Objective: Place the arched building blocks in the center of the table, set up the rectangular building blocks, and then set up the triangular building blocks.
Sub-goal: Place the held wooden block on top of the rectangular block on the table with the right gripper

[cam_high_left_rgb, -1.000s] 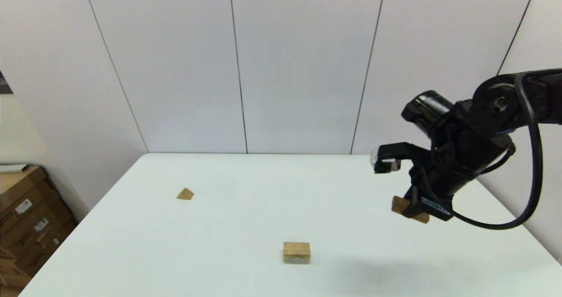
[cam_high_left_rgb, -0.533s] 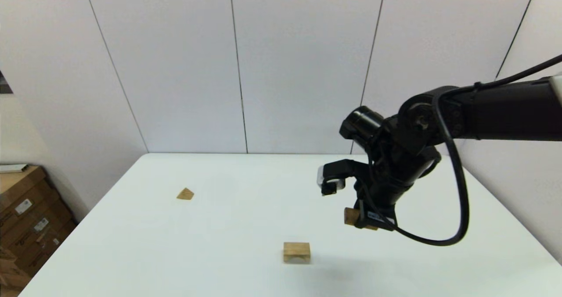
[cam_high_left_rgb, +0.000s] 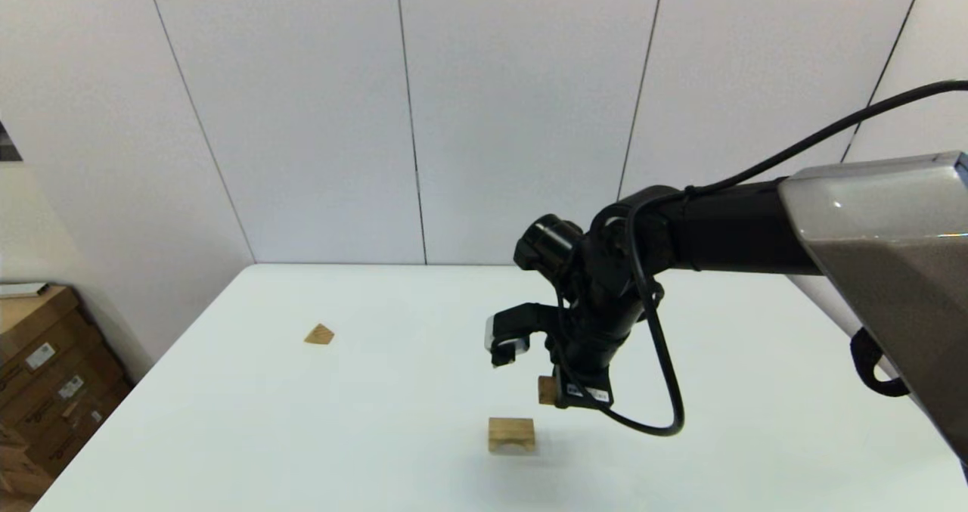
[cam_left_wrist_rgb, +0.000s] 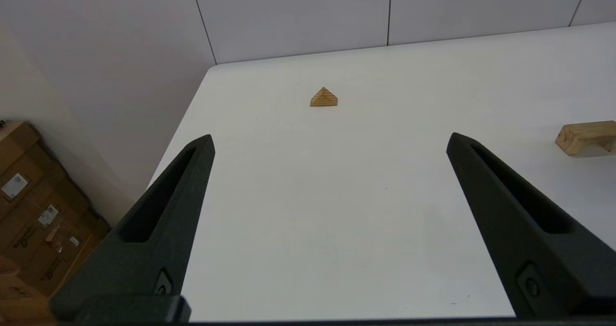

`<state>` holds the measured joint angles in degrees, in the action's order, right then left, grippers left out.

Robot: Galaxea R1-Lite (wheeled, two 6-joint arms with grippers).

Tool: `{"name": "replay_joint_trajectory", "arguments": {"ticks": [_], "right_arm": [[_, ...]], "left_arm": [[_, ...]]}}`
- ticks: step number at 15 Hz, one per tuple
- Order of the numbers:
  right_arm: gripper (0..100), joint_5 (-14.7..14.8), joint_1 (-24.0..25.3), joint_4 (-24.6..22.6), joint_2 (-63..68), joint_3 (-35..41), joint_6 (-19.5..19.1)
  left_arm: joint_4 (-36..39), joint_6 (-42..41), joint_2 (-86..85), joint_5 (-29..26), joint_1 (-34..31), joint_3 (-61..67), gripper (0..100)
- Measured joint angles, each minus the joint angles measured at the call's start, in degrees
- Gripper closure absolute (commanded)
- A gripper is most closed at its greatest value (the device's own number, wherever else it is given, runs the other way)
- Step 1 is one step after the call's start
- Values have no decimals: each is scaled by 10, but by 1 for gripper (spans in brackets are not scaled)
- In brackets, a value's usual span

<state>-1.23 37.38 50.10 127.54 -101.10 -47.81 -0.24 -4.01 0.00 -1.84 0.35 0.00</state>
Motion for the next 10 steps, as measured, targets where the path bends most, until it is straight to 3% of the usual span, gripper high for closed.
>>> {"name": "replay_joint_trajectory", "arguments": {"ticks": [10], "right_arm": [[100,-1,66,8,68,-81,2]], "left_arm": [[0,0,0,0,0,0,0]]}}
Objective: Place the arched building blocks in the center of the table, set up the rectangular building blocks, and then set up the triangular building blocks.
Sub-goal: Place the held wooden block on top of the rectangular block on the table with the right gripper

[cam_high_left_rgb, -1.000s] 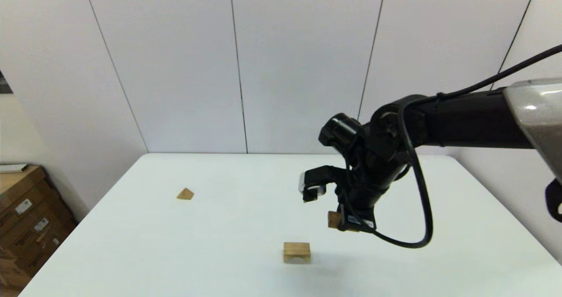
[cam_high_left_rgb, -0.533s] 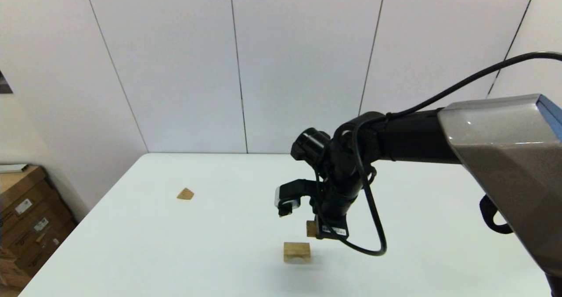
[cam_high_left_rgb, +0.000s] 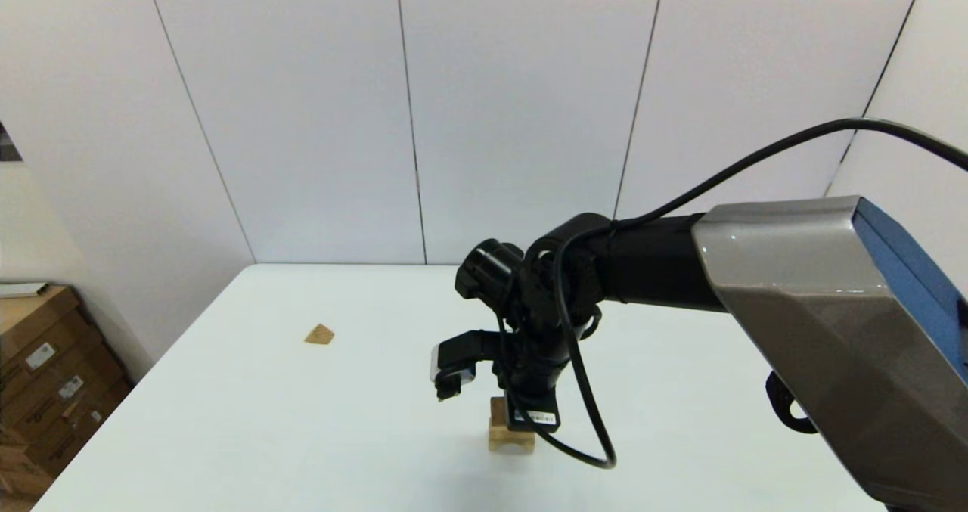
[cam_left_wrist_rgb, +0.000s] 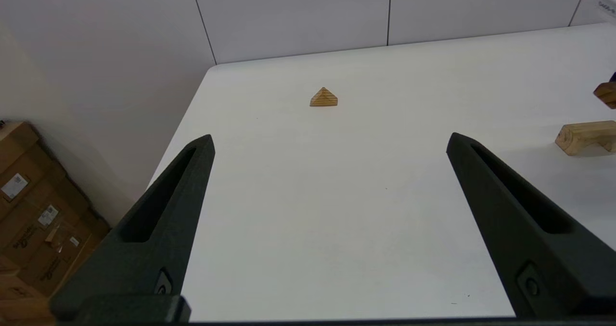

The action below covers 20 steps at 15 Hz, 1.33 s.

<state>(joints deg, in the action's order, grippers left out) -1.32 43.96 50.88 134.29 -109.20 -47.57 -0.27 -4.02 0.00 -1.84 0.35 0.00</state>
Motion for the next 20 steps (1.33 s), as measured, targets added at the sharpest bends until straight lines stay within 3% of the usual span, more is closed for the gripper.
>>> {"name": "replay_joint_trajectory", "arguments": {"ticks": [6,20], "right_arm": [[100,0,14,-1,29,-18,6],[100,-1,-2,-2,56,-21,19]], "left_arm": [[0,0,0,0,0,0,0],[0,0,0,0,0,0,0]]}}
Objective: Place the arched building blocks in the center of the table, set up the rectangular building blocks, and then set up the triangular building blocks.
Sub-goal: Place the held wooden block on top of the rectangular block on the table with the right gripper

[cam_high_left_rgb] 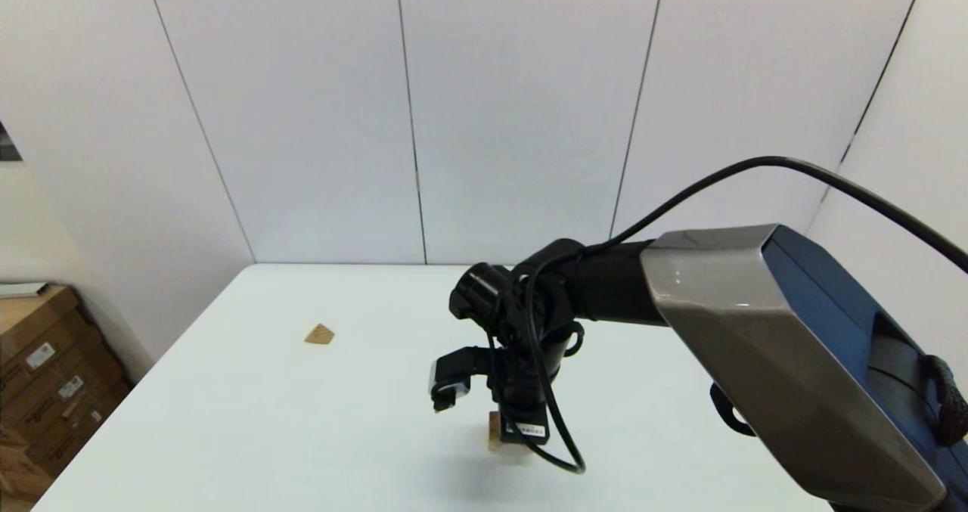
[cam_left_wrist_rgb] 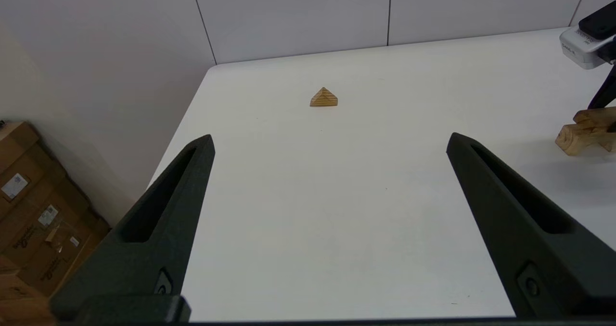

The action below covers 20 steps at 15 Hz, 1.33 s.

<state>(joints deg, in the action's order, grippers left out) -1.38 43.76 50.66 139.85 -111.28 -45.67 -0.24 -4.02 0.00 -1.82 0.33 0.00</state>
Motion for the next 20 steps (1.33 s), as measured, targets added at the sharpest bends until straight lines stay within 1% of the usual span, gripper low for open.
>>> {"name": "replay_joint_trajectory", "arguments": {"ticks": [20], "right_arm": [[100,-1,0,-4,6,-3,-1]], "left_arm": [[0,0,0,0,0,0,0]]}}
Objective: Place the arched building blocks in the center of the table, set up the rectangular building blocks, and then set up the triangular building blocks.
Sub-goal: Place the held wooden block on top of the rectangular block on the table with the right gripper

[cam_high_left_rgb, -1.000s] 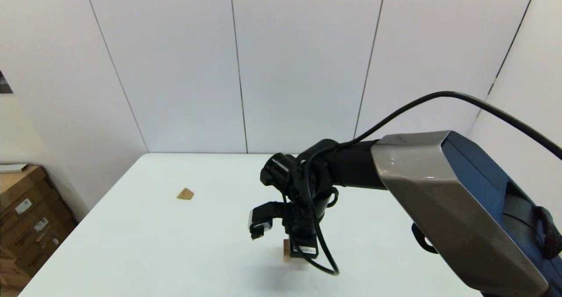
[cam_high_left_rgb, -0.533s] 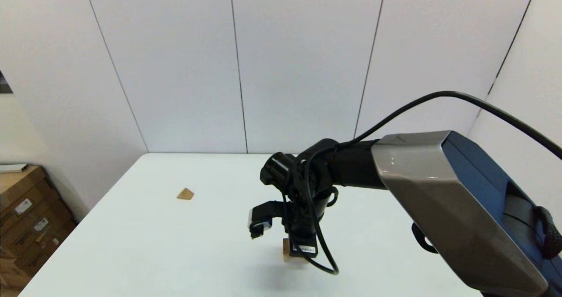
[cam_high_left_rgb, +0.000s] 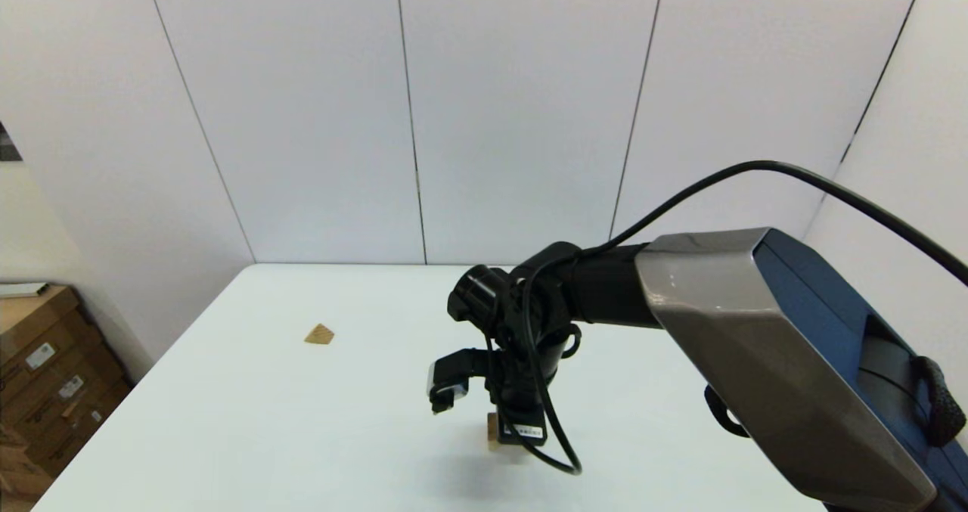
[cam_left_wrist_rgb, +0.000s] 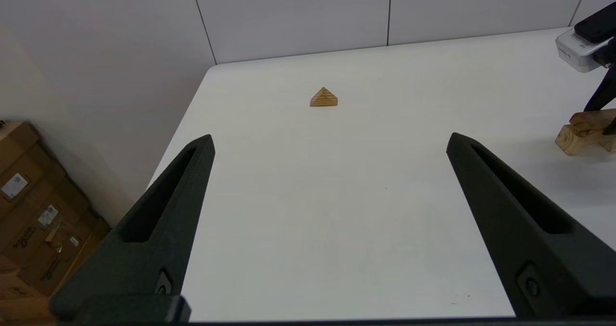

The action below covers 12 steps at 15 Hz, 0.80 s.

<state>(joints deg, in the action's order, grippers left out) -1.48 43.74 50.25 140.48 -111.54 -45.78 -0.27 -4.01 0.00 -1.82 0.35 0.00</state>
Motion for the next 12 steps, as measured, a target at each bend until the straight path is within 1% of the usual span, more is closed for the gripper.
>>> {"name": "replay_joint_trajectory", "arguments": {"ticks": [12], "right_arm": [[100,1,-4,-11,3,0,-1]], "left_arm": [[0,0,0,0,0,0,0]]}}
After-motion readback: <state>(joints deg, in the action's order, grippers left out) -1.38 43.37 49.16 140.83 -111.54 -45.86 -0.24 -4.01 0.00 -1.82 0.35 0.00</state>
